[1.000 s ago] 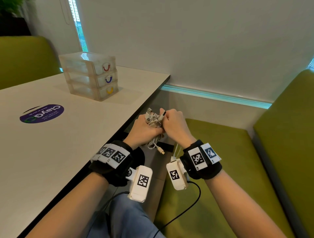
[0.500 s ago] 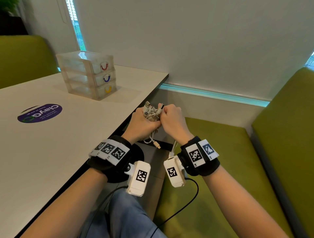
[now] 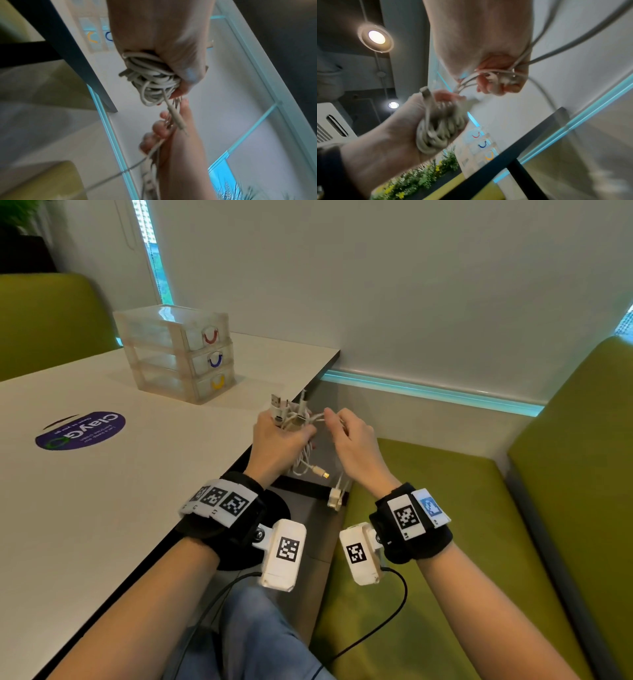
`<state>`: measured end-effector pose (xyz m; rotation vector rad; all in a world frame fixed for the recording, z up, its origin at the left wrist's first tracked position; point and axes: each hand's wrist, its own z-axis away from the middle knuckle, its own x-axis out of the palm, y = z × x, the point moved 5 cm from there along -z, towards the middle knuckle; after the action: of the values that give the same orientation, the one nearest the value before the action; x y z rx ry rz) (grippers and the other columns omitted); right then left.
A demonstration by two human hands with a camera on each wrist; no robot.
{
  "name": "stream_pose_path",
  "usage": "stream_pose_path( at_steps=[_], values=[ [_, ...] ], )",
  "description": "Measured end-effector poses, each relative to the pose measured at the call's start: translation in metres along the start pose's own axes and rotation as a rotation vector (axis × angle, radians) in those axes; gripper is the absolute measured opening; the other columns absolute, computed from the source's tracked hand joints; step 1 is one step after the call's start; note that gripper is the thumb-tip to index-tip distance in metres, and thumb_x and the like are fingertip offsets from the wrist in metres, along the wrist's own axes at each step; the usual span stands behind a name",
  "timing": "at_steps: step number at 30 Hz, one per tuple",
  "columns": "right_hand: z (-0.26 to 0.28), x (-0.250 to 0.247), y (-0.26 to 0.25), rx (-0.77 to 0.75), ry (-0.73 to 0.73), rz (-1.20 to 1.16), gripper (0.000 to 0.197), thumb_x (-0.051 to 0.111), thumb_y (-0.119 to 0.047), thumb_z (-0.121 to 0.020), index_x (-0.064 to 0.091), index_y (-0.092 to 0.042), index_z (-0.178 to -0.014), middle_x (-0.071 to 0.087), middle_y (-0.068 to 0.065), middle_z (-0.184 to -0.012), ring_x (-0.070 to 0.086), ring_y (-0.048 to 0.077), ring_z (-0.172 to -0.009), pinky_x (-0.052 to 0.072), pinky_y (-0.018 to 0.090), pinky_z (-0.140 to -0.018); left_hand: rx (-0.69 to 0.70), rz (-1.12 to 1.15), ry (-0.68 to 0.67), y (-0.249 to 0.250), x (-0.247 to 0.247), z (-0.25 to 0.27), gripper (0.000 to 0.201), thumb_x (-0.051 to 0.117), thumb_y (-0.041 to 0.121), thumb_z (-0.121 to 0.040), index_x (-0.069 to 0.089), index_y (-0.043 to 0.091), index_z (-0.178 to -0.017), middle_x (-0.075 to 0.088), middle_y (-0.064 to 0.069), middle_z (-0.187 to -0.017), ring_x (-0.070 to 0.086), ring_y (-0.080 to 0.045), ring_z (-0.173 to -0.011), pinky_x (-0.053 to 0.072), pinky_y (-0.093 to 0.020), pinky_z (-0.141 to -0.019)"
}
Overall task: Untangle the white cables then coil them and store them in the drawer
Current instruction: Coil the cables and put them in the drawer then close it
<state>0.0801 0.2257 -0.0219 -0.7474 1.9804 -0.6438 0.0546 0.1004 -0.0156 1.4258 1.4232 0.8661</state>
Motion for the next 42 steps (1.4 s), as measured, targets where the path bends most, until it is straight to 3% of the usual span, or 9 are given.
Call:
stream_pose_path(
  at_steps=[4, 9, 13, 21, 26, 30, 34, 39, 42],
  values=[
    [0.012, 0.009, 0.016, 0.004, -0.033, 0.069, 0.03, 0.033, -0.034, -0.098, 0.05, -0.011, -0.093, 0.058, 0.003, -0.072, 0.054, 0.019, -0.06, 0.049, 0.046, -0.065, -0.046, 0.237, 0.08, 0.005, 0.0, 0.002, 0.017, 0.064, -0.005, -0.079, 0.063, 0.011, -0.081, 0.064, -0.003, -0.069, 0.063, -0.002, -0.047, 0.054, -0.015, -0.053],
    [0.022, 0.021, 0.011, 0.026, -0.121, -0.161, 0.022, 0.042, -0.015, -0.097, 0.049, -0.007, -0.116, 0.06, 0.001, -0.093, 0.056, 0.005, -0.076, 0.046, 0.012, -0.069, -0.002, 0.24, 0.017, 0.007, 0.015, 0.01, 0.027, 0.061, -0.007, -0.079, 0.064, 0.02, -0.078, 0.065, 0.002, -0.073, 0.063, 0.006, -0.059, 0.052, -0.01, -0.062],
    [0.022, 0.027, 0.012, 0.008, -0.205, 0.001, 0.03, 0.049, -0.009, -0.09, 0.047, -0.007, -0.12, 0.065, 0.014, -0.105, 0.062, 0.025, -0.096, 0.053, 0.039, -0.085, 0.053, 0.166, -0.054, 0.011, 0.019, 0.014, 0.033, 0.06, -0.009, -0.077, 0.063, 0.024, -0.074, 0.064, 0.005, -0.072, 0.061, 0.008, -0.06, 0.051, -0.008, -0.065],
    [0.022, 0.03, 0.015, -0.071, -0.298, 0.18, 0.021, 0.049, -0.009, -0.088, 0.057, 0.005, -0.102, 0.062, 0.026, -0.098, 0.06, 0.041, -0.088, 0.05, 0.048, -0.08, -0.069, 0.174, -0.234, 0.004, 0.024, 0.016, 0.028, 0.059, -0.013, -0.075, 0.067, 0.013, -0.081, 0.071, -0.009, -0.086, 0.068, -0.015, -0.084, 0.054, -0.026, -0.083],
    [0.021, 0.031, 0.023, -0.001, -0.349, -0.109, 0.028, 0.052, -0.01, -0.084, 0.057, -0.001, -0.11, 0.063, 0.014, -0.111, 0.061, 0.024, -0.1, 0.05, 0.038, -0.092, 0.121, 0.076, -0.088, 0.005, 0.021, 0.017, 0.022, 0.064, -0.012, -0.071, 0.064, 0.007, -0.084, 0.067, -0.005, -0.079, 0.068, -0.018, -0.081, 0.055, -0.029, -0.082],
    [0.027, 0.025, 0.013, 0.003, -0.499, -0.343, 0.052, 0.05, -0.019, -0.071, 0.04, -0.021, -0.122, 0.054, 0.001, -0.118, 0.054, 0.017, -0.11, 0.043, 0.026, -0.099, 0.225, 0.034, -0.017, 0.008, 0.014, 0.014, 0.031, 0.066, -0.002, -0.072, 0.059, 0.028, -0.079, 0.063, 0.009, -0.075, 0.063, 0.001, -0.07, 0.053, -0.017, -0.075],
    [0.034, 0.029, 0.009, 0.048, -0.641, -0.434, 0.08, 0.058, -0.01, -0.066, 0.022, -0.018, -0.136, 0.044, -0.011, -0.122, 0.047, -0.006, -0.11, 0.034, 0.002, -0.094, 0.225, -0.004, 0.015, 0.006, 0.016, 0.015, 0.028, 0.063, 0.011, -0.067, 0.054, 0.036, -0.078, 0.062, 0.014, -0.076, 0.061, 0.006, -0.071, 0.049, -0.01, -0.076],
    [0.034, 0.032, 0.011, 0.093, -0.685, -0.499, 0.077, 0.065, -0.009, -0.067, 0.023, -0.023, -0.13, 0.045, -0.018, -0.121, 0.048, -0.014, -0.108, 0.036, 0.005, -0.095, 0.137, 0.051, 0.019, 0.001, 0.015, 0.011, 0.021, 0.066, -0.004, -0.074, 0.062, 0.013, -0.086, 0.064, 0.007, -0.076, 0.063, 0.003, -0.07, 0.051, -0.014, -0.077],
    [0.034, 0.029, 0.011, 0.114, -0.709, -0.53, 0.085, 0.067, -0.02, -0.06, 0.023, -0.021, -0.132, 0.044, -0.014, -0.123, 0.047, -0.009, -0.112, 0.037, 0.008, -0.098, 0.16, 0.049, -0.014, 0.001, 0.014, 0.01, 0.023, 0.066, -0.006, -0.075, 0.059, 0.013, -0.087, 0.063, 0.007, -0.077, 0.062, 0.007, -0.067, 0.05, -0.008, -0.073]
  ],
)
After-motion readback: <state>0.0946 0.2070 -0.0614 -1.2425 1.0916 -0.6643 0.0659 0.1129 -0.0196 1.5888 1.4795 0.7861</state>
